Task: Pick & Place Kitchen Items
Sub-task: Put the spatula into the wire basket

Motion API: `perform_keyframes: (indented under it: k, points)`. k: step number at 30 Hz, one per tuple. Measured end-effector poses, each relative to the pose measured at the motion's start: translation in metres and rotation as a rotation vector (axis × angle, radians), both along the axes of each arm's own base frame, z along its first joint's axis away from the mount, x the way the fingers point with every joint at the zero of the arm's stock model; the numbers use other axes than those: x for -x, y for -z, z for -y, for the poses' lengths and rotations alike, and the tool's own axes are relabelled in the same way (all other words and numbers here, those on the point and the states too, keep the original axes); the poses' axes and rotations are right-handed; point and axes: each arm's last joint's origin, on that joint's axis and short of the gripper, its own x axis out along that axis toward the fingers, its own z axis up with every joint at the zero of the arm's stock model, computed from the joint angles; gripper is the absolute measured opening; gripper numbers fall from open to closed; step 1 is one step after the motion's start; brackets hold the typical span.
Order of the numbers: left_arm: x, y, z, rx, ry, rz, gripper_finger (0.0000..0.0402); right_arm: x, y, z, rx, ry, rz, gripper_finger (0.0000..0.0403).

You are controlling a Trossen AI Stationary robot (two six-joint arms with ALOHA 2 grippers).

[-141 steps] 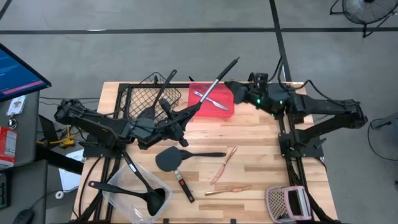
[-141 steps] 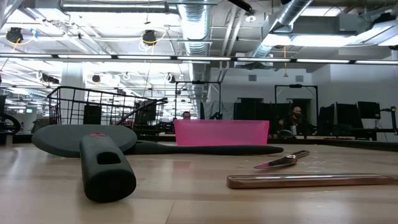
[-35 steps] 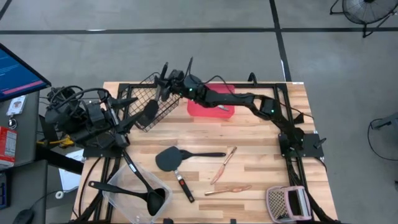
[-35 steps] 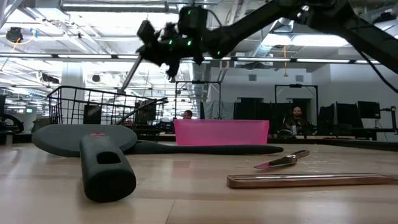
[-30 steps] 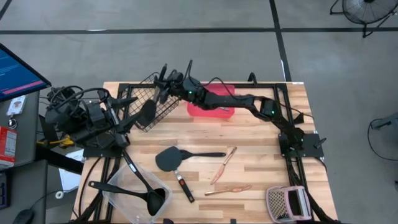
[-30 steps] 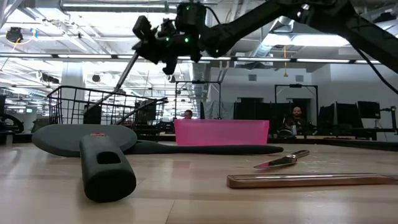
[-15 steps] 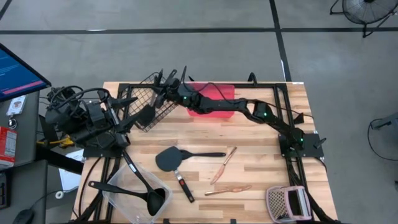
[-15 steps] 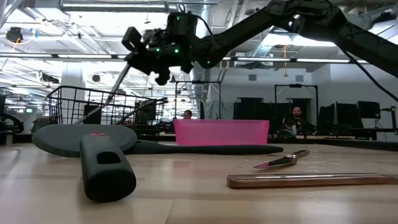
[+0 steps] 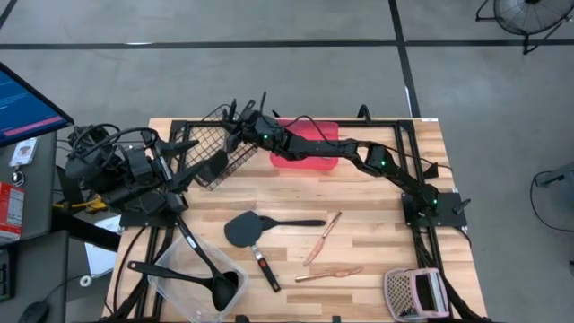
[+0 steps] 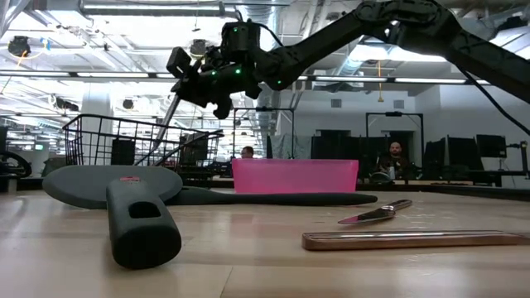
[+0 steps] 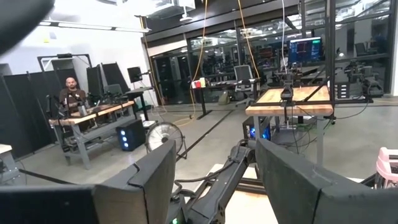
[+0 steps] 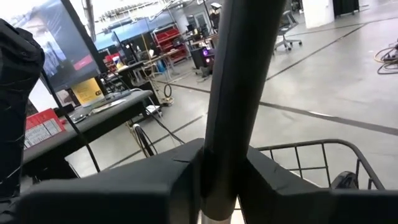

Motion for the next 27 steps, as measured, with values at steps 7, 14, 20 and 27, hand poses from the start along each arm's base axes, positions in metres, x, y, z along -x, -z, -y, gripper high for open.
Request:
perform_keyframes:
  k: [7, 14, 20, 27]
  points:
    - [0.000, 0.000, 0.000, -0.004, 0.000, -0.004, 0.0204, 0.000, 0.001, 0.000, 0.005, -0.004, -0.010, 0.0187]
    - [0.000, 0.001, 0.000, -0.008, 0.000, -0.008, 0.0204, 0.001, -0.002, -0.001, 0.094, -0.010, -0.086, 0.0282]
    - [0.000, 0.001, 0.000, -0.010, 0.000, -0.010, 0.0204, 0.010, -0.024, -0.003, 0.203, -0.019, -0.195, 0.0330]
    - [0.000, 0.002, 0.000, -0.009, -0.014, -0.018, 0.0204, 0.020, -0.033, 0.000, 0.242, -0.011, -0.351, 0.0351]
